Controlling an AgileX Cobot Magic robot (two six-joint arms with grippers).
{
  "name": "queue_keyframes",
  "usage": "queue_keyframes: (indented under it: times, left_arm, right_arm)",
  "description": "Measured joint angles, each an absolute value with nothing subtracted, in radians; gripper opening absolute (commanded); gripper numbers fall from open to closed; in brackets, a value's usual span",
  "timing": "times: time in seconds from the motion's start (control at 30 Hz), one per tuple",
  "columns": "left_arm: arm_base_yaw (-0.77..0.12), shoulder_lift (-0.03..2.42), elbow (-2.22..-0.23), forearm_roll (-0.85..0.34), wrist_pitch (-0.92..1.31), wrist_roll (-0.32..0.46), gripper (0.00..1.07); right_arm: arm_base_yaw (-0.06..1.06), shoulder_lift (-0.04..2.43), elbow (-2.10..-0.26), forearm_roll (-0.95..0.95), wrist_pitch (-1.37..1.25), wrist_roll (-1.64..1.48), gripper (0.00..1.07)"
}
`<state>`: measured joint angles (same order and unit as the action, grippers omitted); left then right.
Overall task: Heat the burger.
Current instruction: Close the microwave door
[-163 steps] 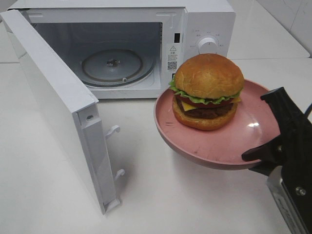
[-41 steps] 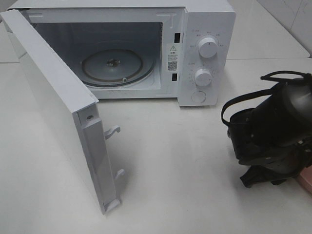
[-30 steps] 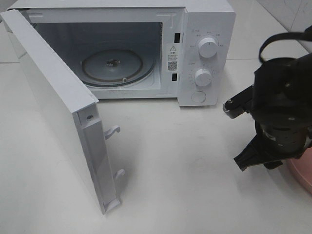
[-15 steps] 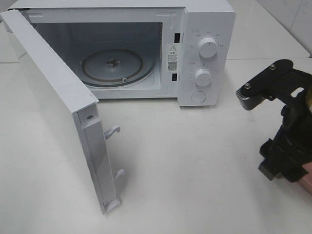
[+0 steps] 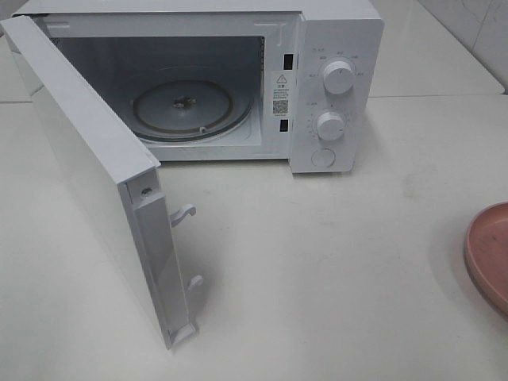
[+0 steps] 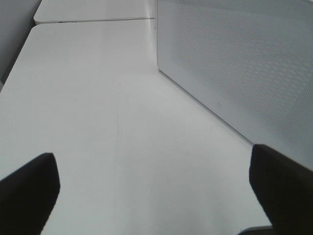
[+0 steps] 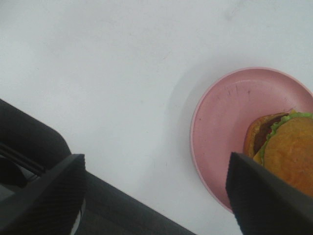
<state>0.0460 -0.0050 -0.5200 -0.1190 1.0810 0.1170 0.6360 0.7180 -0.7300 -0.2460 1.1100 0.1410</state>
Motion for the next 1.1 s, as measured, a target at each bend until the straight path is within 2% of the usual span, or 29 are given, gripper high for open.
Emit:
queue_keyframes:
  times: [0.13,0.23,0.3,0.67,0.93,1.1]
  left_arm:
    - [0.046,-0.005,-0.52,-0.119,1.081,0.117,0.98]
    - [0.046,-0.005,-0.52,-0.119,1.081,0.117,0.98]
    - [0.046,-0.005,-0.52,-0.119,1.081,0.117,0.98]
    - [0.046,-0.005,-0.52,-0.119,1.081,0.117,0.98]
    - [0.046,-0.005,-0.52,-0.119,1.081,0.117,0.98]
    - [0.046,-0.005,-0.52,-0.119,1.081,0.117,0.98]
  right_arm:
    - [0.608,0.542,-0.694,-0.229,1.122,0.145,0.77]
    - [0.582,0.51,-0.685,-0.22,1.122,0.145,0.77]
    - [0.482,0.4,-0.649,-0.164,1.112,0.123,0.77]
    - [0.237,0.112,-0.53,-0.033,1.042,0.0,0.76]
    - [0.081,-0.004,-0.505,-0.013,1.005,0.0,0.76]
    - [0.059,-0.004,-0.505,-0.006,1.004,0.005,0.76]
